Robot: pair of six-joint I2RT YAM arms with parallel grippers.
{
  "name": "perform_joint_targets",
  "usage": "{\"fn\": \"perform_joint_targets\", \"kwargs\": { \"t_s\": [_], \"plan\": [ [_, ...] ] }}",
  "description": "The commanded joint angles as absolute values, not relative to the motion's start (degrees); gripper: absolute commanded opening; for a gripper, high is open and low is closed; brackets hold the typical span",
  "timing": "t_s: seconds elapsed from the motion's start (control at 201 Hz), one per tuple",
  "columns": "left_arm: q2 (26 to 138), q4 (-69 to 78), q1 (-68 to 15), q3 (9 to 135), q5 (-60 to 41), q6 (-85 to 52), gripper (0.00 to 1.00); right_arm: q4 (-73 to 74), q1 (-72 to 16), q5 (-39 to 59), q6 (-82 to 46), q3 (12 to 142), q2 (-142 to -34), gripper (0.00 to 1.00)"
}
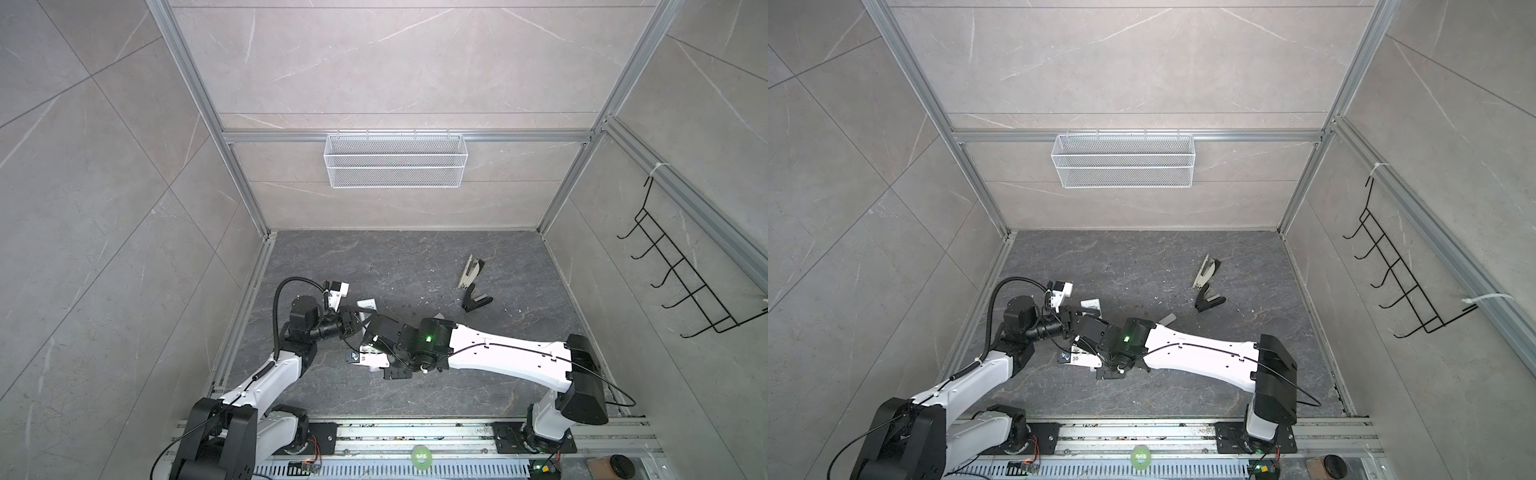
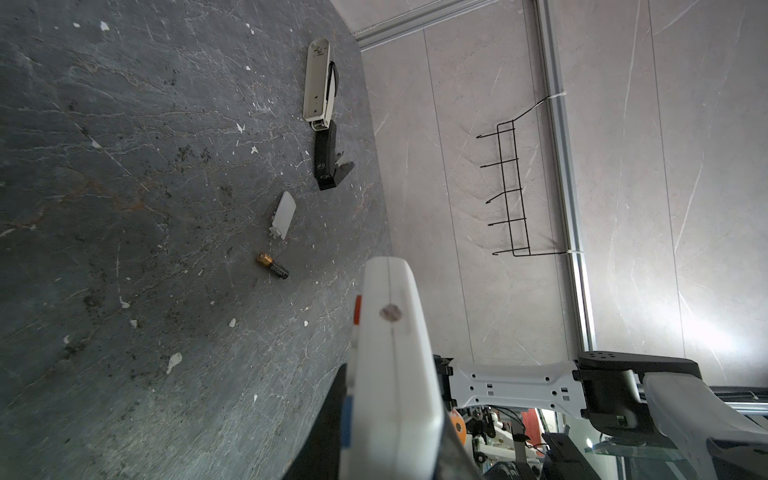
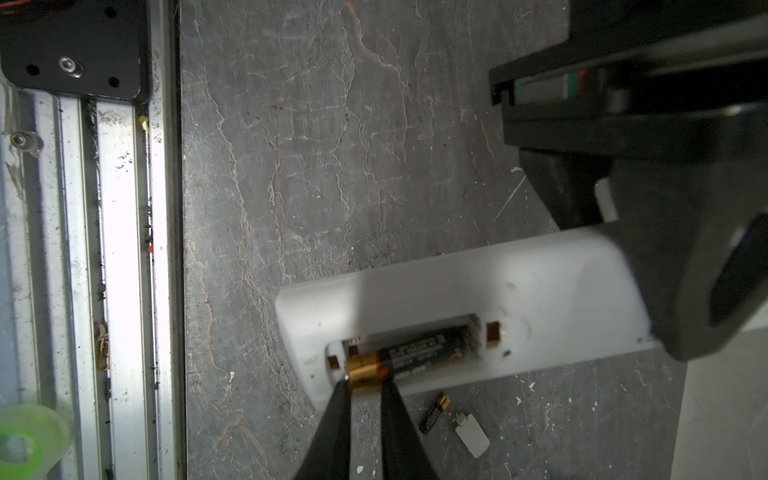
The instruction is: Load the batteries into the remote control
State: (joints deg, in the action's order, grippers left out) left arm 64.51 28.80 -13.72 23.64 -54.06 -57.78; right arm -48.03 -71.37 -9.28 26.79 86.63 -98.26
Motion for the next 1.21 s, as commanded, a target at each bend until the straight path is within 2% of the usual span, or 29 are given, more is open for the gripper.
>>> {"fn": "perform_joint_targets", "kwargs": {
  "t_s": [0.0, 1.205],
  "plan": [
    [63.82, 32.61, -14.21, 24.98, -60.16, -60.83, 0.0, -48.15, -70.44, -12.59, 26.84, 87.1, -100.8, 0.16],
    [63.52, 32.96, -14.22, 24.7, -60.11, -61.08, 0.0, -53.38, -68.11, -13.69, 20.14, 95.4, -108.36, 0.07]
  ]
}}
